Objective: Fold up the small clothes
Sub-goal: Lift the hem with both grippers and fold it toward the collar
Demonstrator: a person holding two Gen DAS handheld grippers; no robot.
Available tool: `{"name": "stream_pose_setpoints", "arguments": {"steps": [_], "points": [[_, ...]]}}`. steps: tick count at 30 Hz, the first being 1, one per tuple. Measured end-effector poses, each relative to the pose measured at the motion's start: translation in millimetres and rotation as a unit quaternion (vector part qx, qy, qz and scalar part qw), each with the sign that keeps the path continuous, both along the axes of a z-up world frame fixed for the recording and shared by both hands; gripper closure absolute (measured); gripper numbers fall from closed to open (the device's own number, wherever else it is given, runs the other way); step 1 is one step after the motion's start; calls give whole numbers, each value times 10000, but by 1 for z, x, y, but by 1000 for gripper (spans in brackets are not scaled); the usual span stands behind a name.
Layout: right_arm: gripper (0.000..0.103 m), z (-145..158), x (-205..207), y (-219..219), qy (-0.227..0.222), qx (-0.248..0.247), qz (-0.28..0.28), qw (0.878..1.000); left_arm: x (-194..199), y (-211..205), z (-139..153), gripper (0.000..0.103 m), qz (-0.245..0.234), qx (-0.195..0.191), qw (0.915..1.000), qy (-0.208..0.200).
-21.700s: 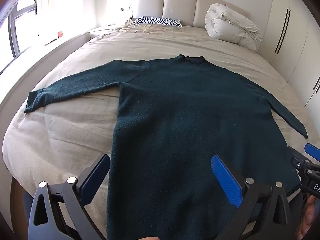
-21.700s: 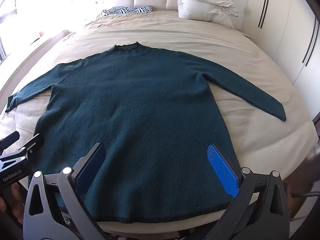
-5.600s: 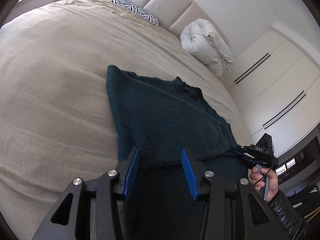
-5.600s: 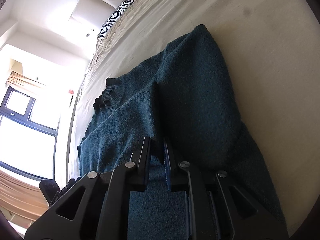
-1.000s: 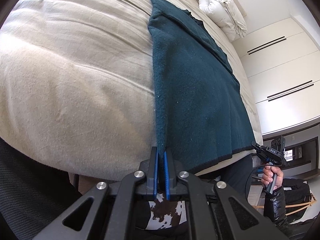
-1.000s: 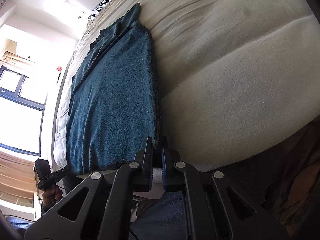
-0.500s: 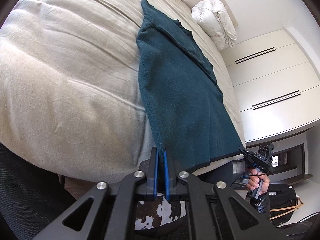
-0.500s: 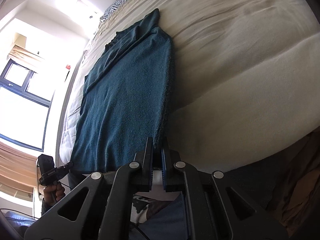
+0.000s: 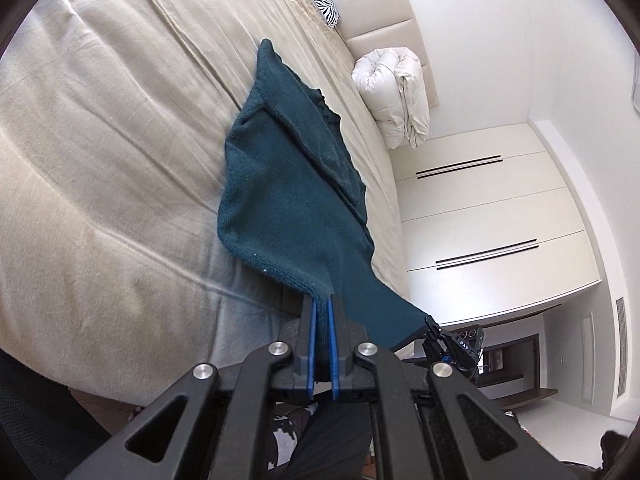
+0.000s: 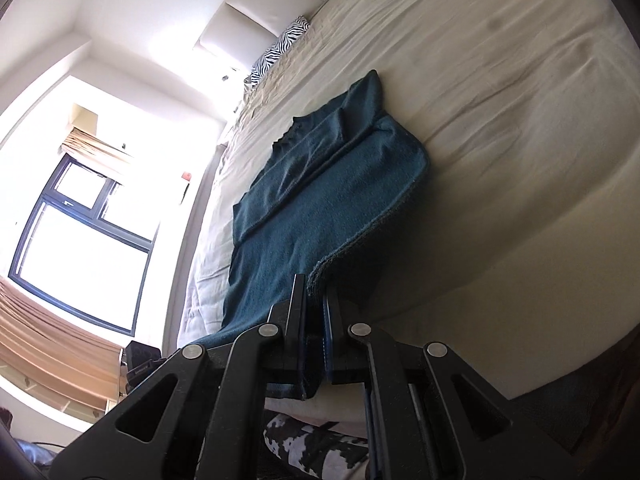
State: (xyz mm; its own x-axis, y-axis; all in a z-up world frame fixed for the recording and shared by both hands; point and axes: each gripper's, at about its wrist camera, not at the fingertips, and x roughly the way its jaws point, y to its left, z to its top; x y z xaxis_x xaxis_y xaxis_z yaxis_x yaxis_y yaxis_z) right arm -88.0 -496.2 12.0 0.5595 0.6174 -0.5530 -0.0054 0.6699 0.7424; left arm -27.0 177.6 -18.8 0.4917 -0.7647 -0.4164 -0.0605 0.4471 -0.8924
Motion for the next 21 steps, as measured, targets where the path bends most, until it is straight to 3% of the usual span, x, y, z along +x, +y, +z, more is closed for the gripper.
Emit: {"name": "stream_pose_setpoints", "arguments": {"steps": [10,21], "points": [[97,33,61,17,-325,237,-39,9992,37,19,16,97,329,-452,9984,-109],[97,36,140,8,-341,444,-389,9977,94,32,16,97,628,-766,9951,-59]]}}
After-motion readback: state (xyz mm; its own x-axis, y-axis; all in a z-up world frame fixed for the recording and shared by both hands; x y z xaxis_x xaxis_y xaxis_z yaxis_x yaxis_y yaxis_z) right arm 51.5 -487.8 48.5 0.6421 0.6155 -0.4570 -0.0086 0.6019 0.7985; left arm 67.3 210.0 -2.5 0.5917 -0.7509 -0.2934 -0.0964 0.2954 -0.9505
